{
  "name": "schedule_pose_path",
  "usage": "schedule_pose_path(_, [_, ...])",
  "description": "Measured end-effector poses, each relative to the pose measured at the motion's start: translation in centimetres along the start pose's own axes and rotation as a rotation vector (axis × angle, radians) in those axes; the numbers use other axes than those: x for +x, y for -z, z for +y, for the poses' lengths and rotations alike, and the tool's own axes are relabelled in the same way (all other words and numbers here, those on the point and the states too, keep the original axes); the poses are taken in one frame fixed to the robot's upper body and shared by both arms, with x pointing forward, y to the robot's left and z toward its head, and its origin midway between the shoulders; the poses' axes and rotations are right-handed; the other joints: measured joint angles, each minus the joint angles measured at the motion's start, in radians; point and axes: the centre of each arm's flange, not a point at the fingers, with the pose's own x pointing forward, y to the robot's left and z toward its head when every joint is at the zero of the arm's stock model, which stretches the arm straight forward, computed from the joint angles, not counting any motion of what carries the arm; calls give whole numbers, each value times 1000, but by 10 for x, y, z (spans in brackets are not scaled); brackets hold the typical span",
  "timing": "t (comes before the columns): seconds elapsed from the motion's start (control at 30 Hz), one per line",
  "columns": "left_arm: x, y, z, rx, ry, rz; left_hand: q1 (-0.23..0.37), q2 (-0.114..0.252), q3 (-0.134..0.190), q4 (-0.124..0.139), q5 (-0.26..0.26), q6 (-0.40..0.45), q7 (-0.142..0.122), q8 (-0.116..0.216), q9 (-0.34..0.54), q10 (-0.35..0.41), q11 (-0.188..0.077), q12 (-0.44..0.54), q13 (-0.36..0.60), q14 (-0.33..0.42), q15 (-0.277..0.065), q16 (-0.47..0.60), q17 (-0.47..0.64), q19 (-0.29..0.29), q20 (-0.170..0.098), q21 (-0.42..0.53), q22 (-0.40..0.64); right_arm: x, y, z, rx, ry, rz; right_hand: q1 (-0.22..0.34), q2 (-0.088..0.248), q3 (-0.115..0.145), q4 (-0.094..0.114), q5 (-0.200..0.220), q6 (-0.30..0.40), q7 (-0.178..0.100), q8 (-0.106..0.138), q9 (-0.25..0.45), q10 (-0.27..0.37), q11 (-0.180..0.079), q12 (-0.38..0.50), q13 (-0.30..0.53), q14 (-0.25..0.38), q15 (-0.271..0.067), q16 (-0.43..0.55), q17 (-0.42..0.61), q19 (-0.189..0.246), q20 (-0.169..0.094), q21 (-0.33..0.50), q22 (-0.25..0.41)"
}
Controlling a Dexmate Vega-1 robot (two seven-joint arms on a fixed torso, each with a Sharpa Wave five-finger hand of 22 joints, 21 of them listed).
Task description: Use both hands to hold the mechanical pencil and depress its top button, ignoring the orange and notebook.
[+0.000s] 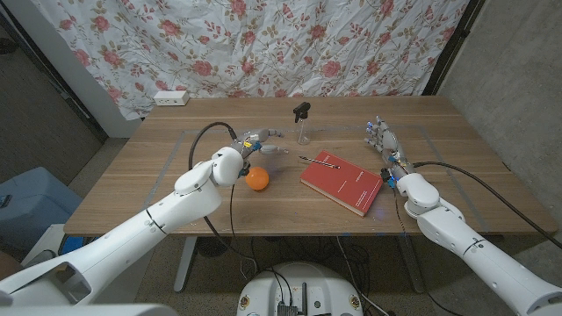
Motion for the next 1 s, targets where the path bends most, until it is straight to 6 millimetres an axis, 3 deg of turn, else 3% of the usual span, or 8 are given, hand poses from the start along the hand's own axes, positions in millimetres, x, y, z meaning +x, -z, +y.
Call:
schedule_pose_path(0.33, [0,25,3,-157,-53,-34,-26,27,8,8,0,-9,34,0,-5,-7,7,0,0,0,0,0,2,0,0,0,0,2,-3,-5,70,30,-23,0,0,-4,4,0,5,15,5,0,-1,-9,0,0,4,-4,0,-5,-6,-5,0,0])
schedule_pose_path(1.0, [4,60,-4,-404,-168,-36,-64,64,21,21,0,-34,37,0,-5,-23,23,0,0,-15,4,0,2,-13,-2,0,0,8,0,-5,143,48,-33,0,0,-4,12,1,1,11,5,0,4,-15,0,0,11,-11,0,-5,2,-13,0,0])
